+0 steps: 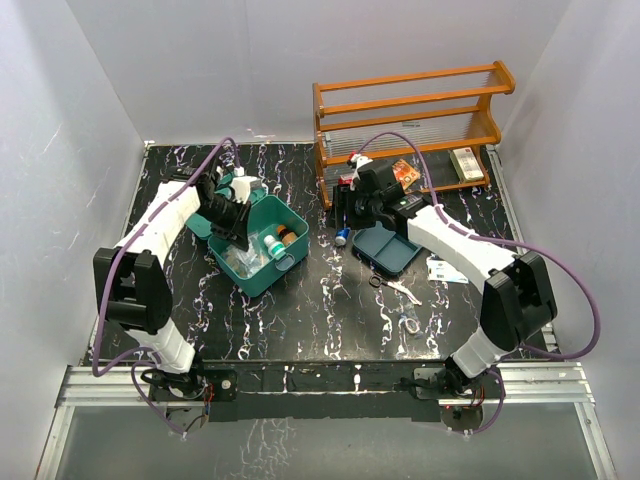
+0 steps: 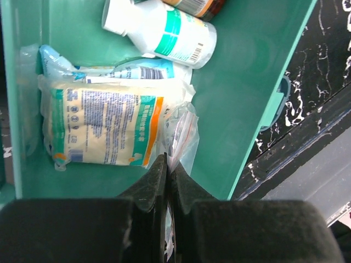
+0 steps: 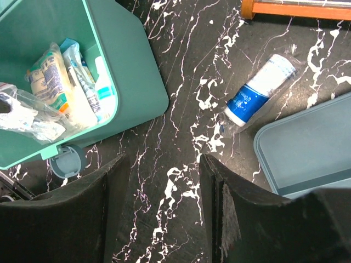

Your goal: Organize the medicine kit

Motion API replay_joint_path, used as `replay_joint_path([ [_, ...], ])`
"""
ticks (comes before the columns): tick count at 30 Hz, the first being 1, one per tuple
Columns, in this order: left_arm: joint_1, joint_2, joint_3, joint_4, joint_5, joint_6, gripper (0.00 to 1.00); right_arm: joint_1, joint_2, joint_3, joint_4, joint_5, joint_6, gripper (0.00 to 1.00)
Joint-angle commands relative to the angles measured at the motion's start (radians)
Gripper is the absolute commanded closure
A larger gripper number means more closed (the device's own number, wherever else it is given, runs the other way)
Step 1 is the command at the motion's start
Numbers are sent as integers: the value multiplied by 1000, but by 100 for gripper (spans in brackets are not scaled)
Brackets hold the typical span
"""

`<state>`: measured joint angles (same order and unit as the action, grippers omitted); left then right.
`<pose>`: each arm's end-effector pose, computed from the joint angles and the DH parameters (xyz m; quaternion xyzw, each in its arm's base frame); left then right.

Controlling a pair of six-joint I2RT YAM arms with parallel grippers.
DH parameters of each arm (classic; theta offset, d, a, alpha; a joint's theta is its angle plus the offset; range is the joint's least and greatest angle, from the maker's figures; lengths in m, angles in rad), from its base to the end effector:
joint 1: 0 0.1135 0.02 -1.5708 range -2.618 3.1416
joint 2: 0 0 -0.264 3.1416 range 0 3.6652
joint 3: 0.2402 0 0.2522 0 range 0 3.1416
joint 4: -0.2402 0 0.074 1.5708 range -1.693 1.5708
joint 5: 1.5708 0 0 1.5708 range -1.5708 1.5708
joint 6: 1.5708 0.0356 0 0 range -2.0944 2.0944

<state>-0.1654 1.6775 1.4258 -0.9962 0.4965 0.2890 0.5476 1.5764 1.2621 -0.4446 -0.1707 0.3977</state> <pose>0.3264 -0.0717 0.2732 0.2540 0.9233 -0.2324 0.1705 0.2975 0.1885 0.2838 -0.1021 0.9103 0.2488 0.3147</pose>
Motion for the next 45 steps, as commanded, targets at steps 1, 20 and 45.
replay_joint_path([
  [1,6,-52,14,-16,-71,6,99,-4,16,71,41,-4,-4,49],
  [20,6,-45,84,24,-273,-35,62,-5,-7,51,40,-9,-2,49],
  [45,-171,-182,-224,365,-602,-304,84,-6,-44,-9,58,-15,29,49],
])
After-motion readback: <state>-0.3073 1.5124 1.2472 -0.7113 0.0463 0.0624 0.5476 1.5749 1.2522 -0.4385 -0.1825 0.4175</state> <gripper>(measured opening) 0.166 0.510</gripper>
